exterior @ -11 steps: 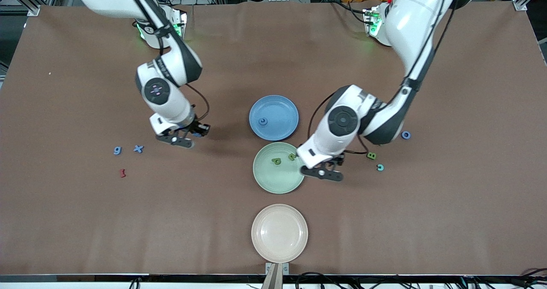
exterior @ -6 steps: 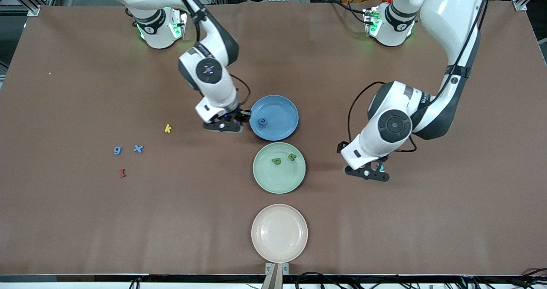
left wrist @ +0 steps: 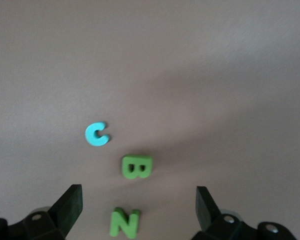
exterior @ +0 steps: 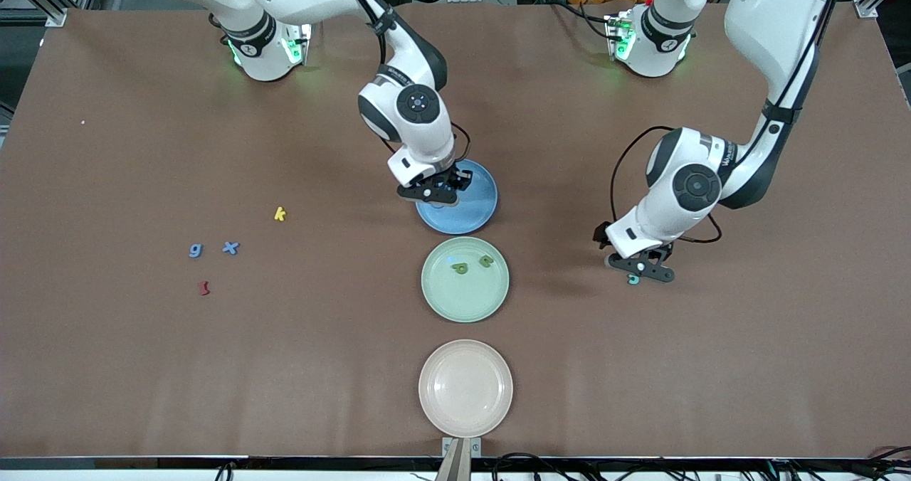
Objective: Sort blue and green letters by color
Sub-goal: 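Grasp the green B with the left gripper while the right gripper reaches x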
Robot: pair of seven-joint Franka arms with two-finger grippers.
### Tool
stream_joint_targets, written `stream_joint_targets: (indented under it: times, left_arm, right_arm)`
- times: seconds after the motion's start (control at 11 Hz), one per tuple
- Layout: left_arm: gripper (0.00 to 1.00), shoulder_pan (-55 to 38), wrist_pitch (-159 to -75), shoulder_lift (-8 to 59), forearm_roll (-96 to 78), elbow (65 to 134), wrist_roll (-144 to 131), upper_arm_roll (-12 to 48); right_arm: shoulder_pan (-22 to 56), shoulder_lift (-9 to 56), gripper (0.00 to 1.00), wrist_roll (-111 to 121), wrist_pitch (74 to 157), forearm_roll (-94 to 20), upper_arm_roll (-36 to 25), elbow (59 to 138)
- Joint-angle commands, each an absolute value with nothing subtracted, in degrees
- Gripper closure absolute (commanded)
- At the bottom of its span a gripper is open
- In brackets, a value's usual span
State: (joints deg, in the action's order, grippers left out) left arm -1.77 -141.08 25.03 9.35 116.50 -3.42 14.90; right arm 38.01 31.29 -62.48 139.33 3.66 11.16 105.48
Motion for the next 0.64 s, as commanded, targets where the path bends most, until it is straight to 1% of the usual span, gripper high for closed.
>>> stream_joint_targets:
  times: [0.0, 0.27, 0.55]
  left_arm:
    - [0.0, 0.0, -143.7, 22.9, 10.1, 121.0, -0.1, 15.6]
    - [0.0, -0.3, -145.5, 24.2, 16.1, 121.2, 0.2, 15.7]
    - [0.0, -0.2, -148.0, 26.2, 17.3, 121.1, 0.3, 15.6]
  right_arm:
    - [37.8, 31.6, 0.0, -64.9, 137.8, 4.0, 11.1, 104.2]
    - [33.4, 30.0, 0.0, -64.6, 131.6, 4.5, 11.1, 104.2]
    - [23.9, 26.8, 0.0, -62.7, 128.4, 4.7, 11.1, 105.6]
